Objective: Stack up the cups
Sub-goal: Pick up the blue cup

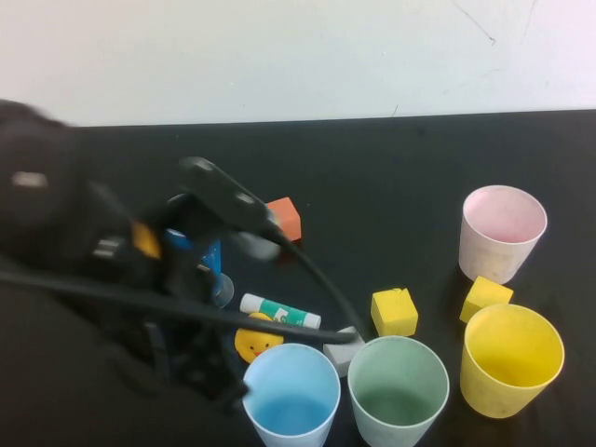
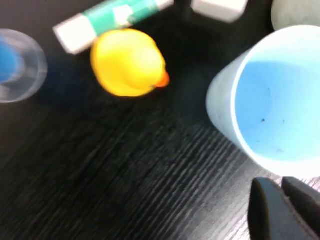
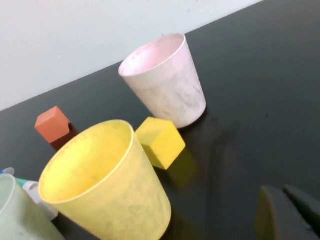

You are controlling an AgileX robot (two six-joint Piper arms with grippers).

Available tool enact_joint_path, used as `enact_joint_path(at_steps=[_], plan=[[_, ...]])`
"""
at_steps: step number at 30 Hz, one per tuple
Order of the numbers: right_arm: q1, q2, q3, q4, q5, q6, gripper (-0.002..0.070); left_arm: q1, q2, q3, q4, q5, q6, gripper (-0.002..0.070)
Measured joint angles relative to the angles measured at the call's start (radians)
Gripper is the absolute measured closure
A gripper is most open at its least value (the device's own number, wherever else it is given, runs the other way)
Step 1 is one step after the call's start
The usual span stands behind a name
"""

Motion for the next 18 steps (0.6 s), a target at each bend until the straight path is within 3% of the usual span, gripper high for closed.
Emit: enact_joint_path(at_steps=[4,9,14,18], plan=[[0.000,0.000,0.000,0.006,0.008,0.000,0.0679,-0.051,0.086,-0.021,0.015,-0.007,-0.056,0.0535],[0.000,0.000,0.000,0.007,0.009,0.000,0.0679,-0.058,0.145,-0.034,0.017,-0.055,-0.132,0.0356],[0.000,0.000,0.000,0.009,0.010,0.000,0.0679,-0.058,0.210,-0.034,0.019,-0.061,-0.161,0.0319],[0.000,0.000,0.000,0.009,0.010,-0.002,0.0679,-0.058,0.271,-0.034,0.032,-0.067,-0.167,0.0337]])
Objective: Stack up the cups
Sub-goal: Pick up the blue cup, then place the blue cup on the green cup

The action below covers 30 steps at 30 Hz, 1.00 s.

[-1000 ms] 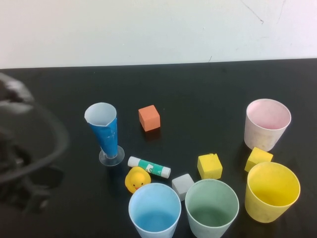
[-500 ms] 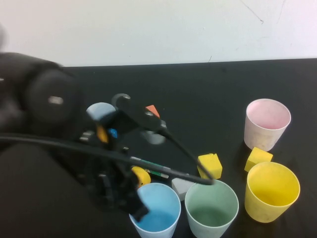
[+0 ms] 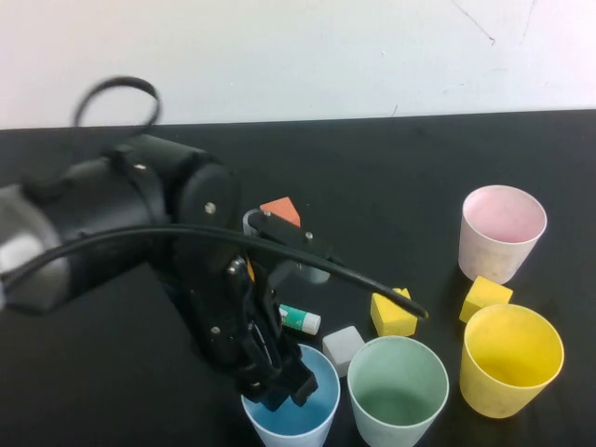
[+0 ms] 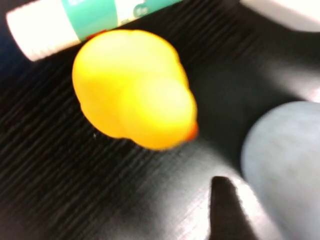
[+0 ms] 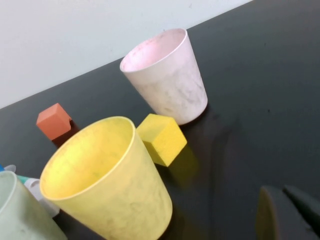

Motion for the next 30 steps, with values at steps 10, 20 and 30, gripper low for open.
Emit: enact_joint_path(at_steps=[10,20,30], plan=[[0.000,0.000,0.000,0.000,0.004,-0.009,0.0679,0.000,-0.055,0.000,0.000,-0.014,0.019,0.0661],[0.000,0.000,0.000,0.000,0.006,-0.016,0.0679,0.000,-0.347,0.000,-0.053,-0.073,-0.021,0.0662],[0.000,0.000,0.000,0.000,0.007,-0.023,0.0679,0.000,-0.242,0.000,-0.194,-0.206,0.048,0.0663]])
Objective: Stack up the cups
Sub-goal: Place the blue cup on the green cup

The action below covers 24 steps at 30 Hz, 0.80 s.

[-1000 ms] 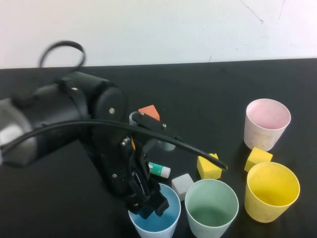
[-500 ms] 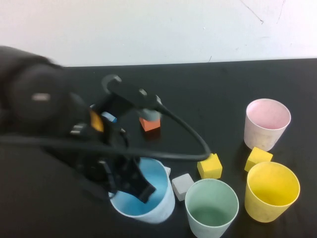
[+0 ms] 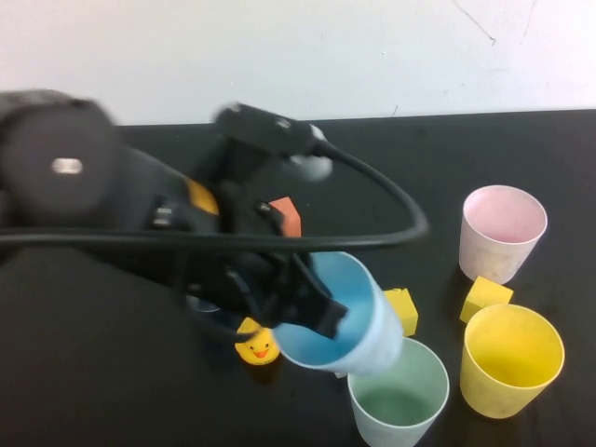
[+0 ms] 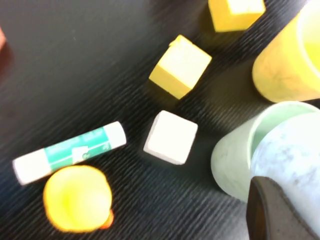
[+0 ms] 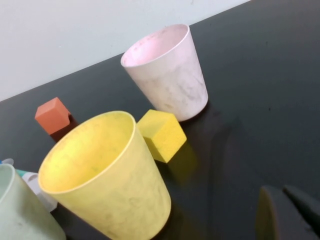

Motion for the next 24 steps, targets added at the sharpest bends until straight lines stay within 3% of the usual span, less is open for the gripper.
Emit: enact_joint_path(at_steps=[19,24], plan=[[0.000,0.000,0.000,0.000,0.002,-0.006,0.0679,0.000,0.094,0.000,-0.112,-0.049,0.215,0.0660],[0.000,0.000,0.000,0.000,0.002,-0.009,0.0679,0.000,0.100,0.000,-0.114,-0.055,0.233,0.0594]])
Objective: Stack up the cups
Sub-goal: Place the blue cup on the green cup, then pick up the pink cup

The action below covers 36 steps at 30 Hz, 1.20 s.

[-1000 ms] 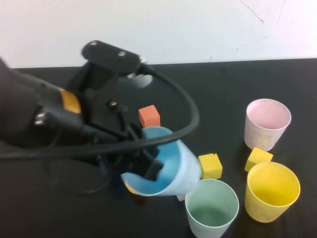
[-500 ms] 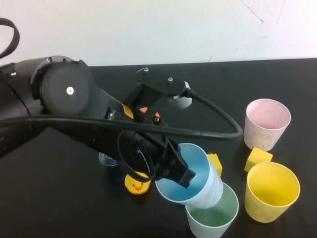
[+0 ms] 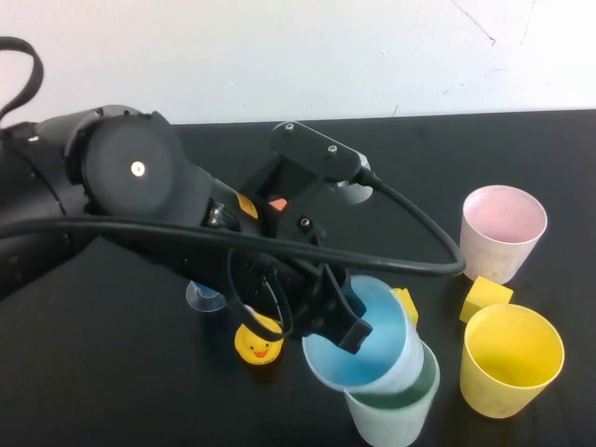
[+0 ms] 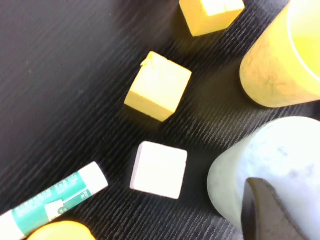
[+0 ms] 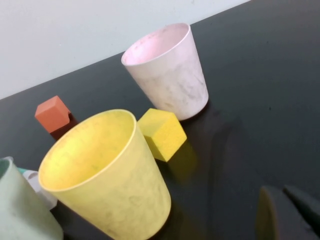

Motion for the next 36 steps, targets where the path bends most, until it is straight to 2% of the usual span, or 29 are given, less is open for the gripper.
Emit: enact_joint_path(at_steps=[6,14,17,20,25,29,36], plan=[[0.000,0.000,0.000,0.000,0.000,0.000,0.0679,0.000,0.036,0.000,-0.007,0.013,0.002,0.0523],[0.000,0.000,0.000,0.000,0.000,0.000,0.0679,0.000,0.043,-0.019,-0.009,0.017,0.011,0.0495],[0.000,0.000,0.000,0.000,0.000,0.000,0.0679,0.000,0.032,-0.027,0.053,-0.002,-0.018,0.0543],[0.000,0.000,0.000,0.001,0.000,0.000,0.0679,0.000,-0.004,-0.027,0.221,-0.011,-0.122,0.0633],[0.000,0.000,0.000,0.036,0.000,-0.005,0.0679,0.000,-0.141,0.070,0.456,-0.083,-0.303,0.0669],[0.000,0.000,-0.041,0.042,0.039,-0.086,0.0679,0.000,-0.292,0.203,0.504,-0.167,-0.363,0.0671],[0.000,0.084,-0.235,0.036,0.105,-0.277,0.0679,0.000,-0.561,0.446,0.515,-0.268,-0.467,0.0673]])
